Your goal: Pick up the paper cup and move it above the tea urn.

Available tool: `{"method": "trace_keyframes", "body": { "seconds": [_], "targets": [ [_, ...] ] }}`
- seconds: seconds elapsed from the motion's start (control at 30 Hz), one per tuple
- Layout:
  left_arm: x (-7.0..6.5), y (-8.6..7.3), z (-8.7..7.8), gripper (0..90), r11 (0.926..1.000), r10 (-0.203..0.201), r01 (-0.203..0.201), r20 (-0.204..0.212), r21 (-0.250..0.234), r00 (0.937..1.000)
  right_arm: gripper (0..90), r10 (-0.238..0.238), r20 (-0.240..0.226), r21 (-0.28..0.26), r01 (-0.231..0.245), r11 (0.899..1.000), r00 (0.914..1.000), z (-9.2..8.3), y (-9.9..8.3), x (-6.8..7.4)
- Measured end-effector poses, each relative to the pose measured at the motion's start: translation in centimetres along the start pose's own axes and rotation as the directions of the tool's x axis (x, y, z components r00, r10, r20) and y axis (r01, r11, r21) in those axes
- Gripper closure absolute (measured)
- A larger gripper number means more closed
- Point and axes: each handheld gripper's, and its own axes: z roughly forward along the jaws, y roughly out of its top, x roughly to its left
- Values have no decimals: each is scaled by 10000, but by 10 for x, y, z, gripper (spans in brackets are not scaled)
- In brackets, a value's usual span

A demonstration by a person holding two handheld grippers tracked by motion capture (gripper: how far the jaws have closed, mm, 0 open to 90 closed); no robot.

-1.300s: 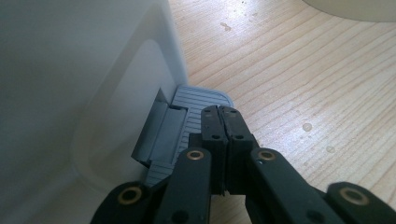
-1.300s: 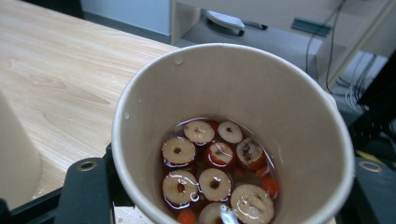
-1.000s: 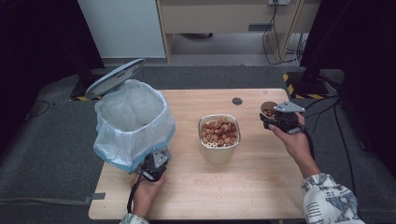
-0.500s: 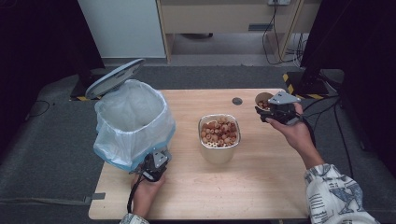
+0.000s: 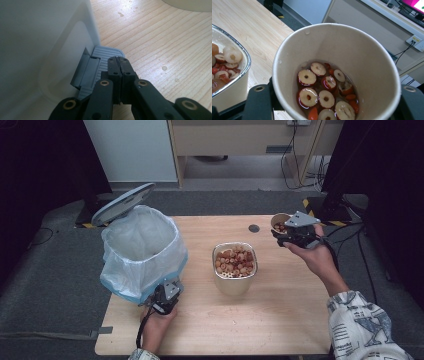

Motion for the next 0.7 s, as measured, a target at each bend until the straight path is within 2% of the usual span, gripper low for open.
{"method": "trace_keyframes", "body": {
  "seconds": [0.7],
  "targets": [
    [0,0,0,881,10000,4,-4,-2,10,10000,332,-566,-60,-184,565,9982,9984,-5,29,1]
  ]
}}
